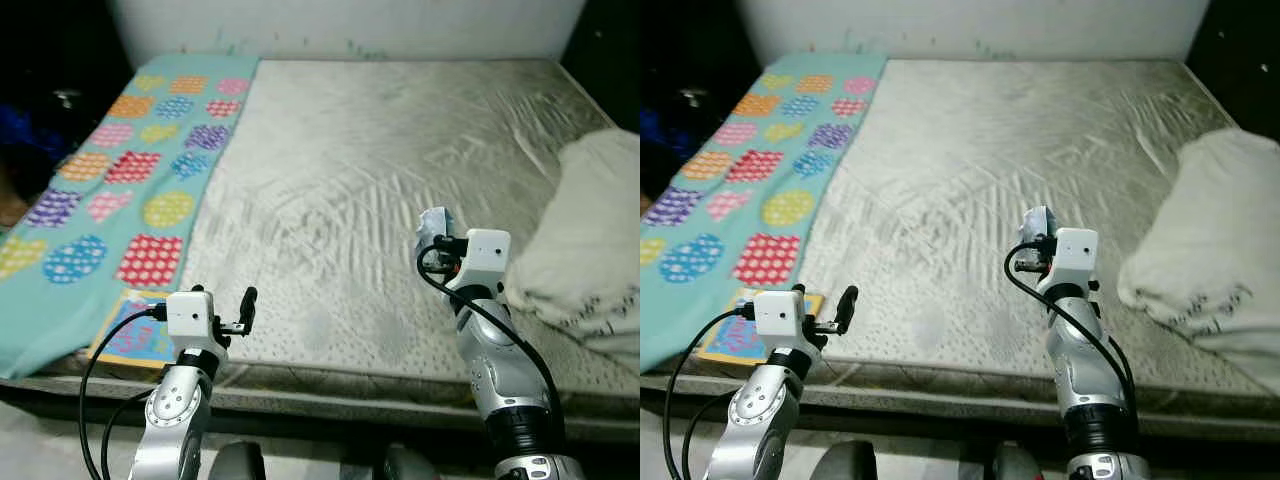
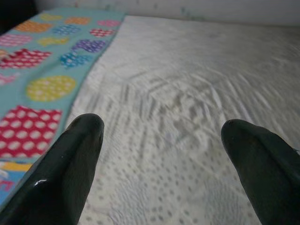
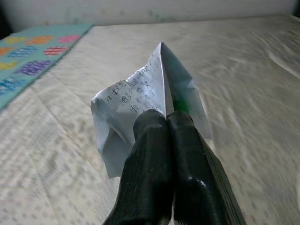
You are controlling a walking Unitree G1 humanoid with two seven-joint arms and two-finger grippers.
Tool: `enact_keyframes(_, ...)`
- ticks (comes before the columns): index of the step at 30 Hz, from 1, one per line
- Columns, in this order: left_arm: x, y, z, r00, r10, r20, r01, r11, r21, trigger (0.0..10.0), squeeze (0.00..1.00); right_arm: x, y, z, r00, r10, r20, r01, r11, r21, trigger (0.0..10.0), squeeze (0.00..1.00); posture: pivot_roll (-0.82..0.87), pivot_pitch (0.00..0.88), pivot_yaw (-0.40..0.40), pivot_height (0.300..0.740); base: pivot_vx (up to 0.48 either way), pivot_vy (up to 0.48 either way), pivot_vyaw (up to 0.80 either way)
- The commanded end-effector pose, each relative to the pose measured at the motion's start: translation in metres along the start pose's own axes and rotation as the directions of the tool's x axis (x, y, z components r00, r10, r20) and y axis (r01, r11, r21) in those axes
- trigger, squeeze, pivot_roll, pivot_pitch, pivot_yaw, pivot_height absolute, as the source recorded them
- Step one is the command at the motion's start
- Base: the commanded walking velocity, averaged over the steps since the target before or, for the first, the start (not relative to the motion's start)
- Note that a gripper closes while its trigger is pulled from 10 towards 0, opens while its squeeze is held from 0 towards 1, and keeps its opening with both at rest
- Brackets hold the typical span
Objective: Clean up the room
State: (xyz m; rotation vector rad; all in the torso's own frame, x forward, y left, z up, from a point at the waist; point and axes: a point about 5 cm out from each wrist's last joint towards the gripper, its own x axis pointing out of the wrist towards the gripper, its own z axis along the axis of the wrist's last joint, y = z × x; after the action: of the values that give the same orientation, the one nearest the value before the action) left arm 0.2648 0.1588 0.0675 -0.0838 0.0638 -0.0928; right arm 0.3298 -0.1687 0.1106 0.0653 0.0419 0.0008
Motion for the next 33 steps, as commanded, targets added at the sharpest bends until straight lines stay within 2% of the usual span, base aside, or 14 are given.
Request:
enact_keyframes(1,0.001,0.003,-0.001,1.000,-0.006,-0.002,0.006,1.000,0.020,10.0,0.00,0.003,0.003,0.002,1.000,0.014,0.006,-0.014,1.000,-0.003,10.0,0.00,-0.06,0.000,0.014,0.740,0.000,0.000,0.00)
enact_keyframes(17,-0.001,-0.002,-0.005,1.000,-0.011,-0.008,0.011,0.999,0.033,10.0,0.00,0.001,-0.006,-0.001,1.000,-0.028,0.002,0.029,0.999,-0.017,10.0,0.00,-0.07,0.000,0.023,0.740,0.000,0.000,0.00)
enact_keyframes(21,0.000,-0.001,-0.005,1.000,0.000,-0.008,0.000,0.999,0.033,10.0,0.00,0.002,-0.005,0.000,0.999,-0.034,0.011,0.034,0.999,-0.029,10.0,0.00,-0.07,0.000,0.022,0.740,0.000,0.000,0.00)
enact_keyframes(24,0.002,-0.003,-0.004,1.000,0.001,-0.007,-0.001,0.999,0.035,10.0,0.00,0.006,-0.004,0.005,0.999,-0.032,0.034,0.034,0.997,-0.074,10.0,0.00,-0.08,0.000,0.013,0.740,0.000,0.000,0.00)
enact_keyframes(29,0.006,-0.004,-0.006,1.000,-0.006,-0.016,0.007,0.999,0.039,10.0,0.00,0.010,-0.006,-0.007,0.997,-0.063,-0.033,0.060,0.995,-0.083,10.0,0.00,-0.08,0.000,-0.022,0.740,0.000,0.000,0.00)
enact_keyframes(33,0.010,-0.005,-0.005,1.000,-0.010,-0.013,0.011,0.999,0.041,10.0,0.00,0.014,-0.001,-0.011,0.996,-0.065,-0.054,0.059,0.993,-0.106,10.0,0.00,-0.09,0.000,-0.052,0.740,0.000,0.000,0.00)
